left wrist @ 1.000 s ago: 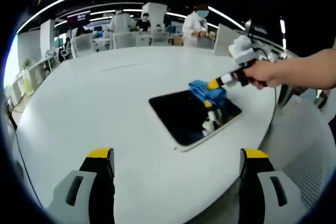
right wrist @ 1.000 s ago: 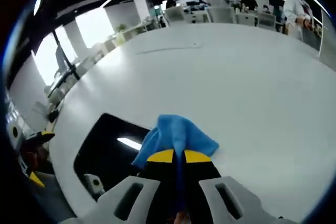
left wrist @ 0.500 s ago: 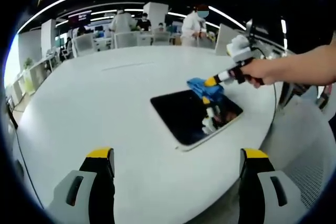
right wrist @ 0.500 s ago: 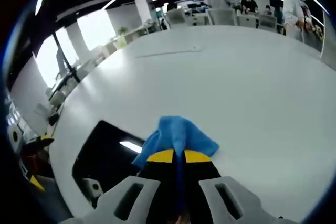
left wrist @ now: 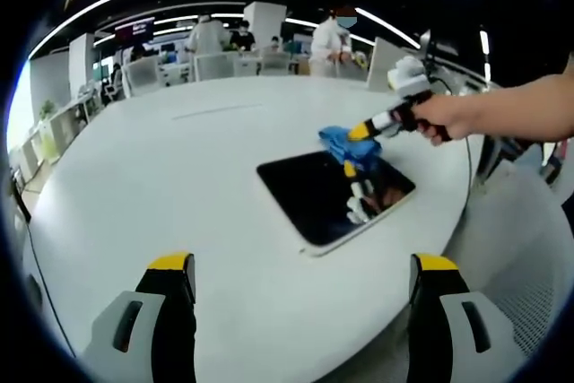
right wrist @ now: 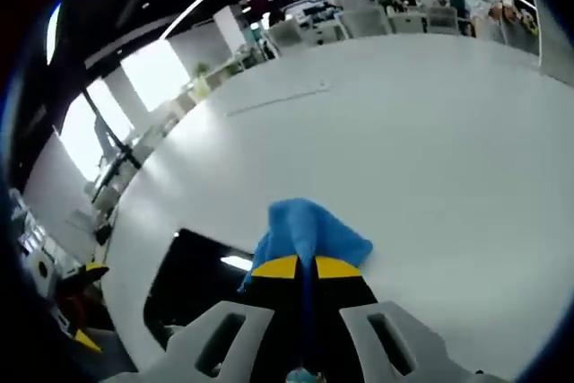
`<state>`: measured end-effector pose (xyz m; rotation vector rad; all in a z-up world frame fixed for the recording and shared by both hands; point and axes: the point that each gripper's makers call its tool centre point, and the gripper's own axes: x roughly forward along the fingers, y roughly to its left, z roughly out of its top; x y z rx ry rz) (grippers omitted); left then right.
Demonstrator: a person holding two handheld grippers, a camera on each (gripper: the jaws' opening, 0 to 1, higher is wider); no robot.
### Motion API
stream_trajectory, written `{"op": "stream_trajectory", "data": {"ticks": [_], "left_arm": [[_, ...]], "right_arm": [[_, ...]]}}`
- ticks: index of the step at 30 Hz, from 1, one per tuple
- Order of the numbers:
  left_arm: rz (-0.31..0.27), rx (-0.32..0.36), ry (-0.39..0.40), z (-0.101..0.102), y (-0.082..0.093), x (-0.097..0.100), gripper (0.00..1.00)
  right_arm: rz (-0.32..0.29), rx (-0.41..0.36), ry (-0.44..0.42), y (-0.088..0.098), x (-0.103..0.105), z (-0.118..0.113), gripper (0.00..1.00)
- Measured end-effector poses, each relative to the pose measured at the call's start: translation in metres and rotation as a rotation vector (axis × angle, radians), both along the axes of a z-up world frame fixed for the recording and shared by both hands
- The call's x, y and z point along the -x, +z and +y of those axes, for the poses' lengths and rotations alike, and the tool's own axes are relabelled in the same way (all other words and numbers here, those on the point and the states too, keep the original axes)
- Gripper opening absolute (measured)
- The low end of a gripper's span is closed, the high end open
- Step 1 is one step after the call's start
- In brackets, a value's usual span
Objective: Wipe the mirror surface with the cleaning cloth until all visible marks leave the cleaned area.
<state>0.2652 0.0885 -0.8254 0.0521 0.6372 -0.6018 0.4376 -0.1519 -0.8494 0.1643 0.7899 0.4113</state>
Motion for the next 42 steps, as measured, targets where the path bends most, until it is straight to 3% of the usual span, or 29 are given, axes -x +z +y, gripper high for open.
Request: {"op": "stream_trajectory", "data": {"ticks": [5, 10, 16, 22, 28, 32, 37, 39, 41, 42], "left_arm": [[0.002, -0.001, -0.008, -0.001, -0.001, 0.001, 1.0], [0.007, -0.007, -0.019, -0.003, -0.002, 0.002, 1.0], [0.003, -0.009, -0.026, -0.004, -0.001, 0.002, 1.0], [-0.004, -0.006, -0.02, -0.003, 0.001, 0.001, 1.0], [-0.01, -0.02, -0.018, -0.002, 0.001, 0.001, 1.0], [0.001, -0.031, 0.0, 0.003, -0.002, 0.001, 1.0], [-0.038, -0.076, 0.007, 0.013, -0.001, -0.003, 1.0], [-0.061, -0.061, 0.056, 0.02, 0.004, -0.008, 1.0], [-0.031, -0.061, 0.052, 0.019, 0.0, -0.006, 1.0], [-0.031, -0.063, 0.043, 0.017, 0.0, -0.005, 1.0]], "right_arm": [[-0.032, -0.046, -0.004, 0.026, -0.005, -0.003, 0.0], [-0.079, -0.026, 0.007, 0.05, -0.009, -0.019, 0.0], [-0.127, 0.022, 0.002, 0.074, -0.011, -0.055, 0.0], [-0.133, 0.014, -0.03, 0.079, -0.002, -0.088, 0.0], [-0.076, 0.038, -0.049, 0.053, 0.009, -0.106, 0.0], [-0.001, 0.089, -0.031, 0.017, 0.021, -0.117, 0.0], [0.055, 0.106, -0.038, -0.012, 0.028, -0.131, 0.01], [0.075, 0.18, -0.018, -0.022, 0.035, -0.141, 0.01], [0.112, 0.197, 0.013, -0.032, 0.045, -0.143, 0.02], [0.036, 0.175, 0.068, -0.022, 0.038, -0.137, 0.04]]}}
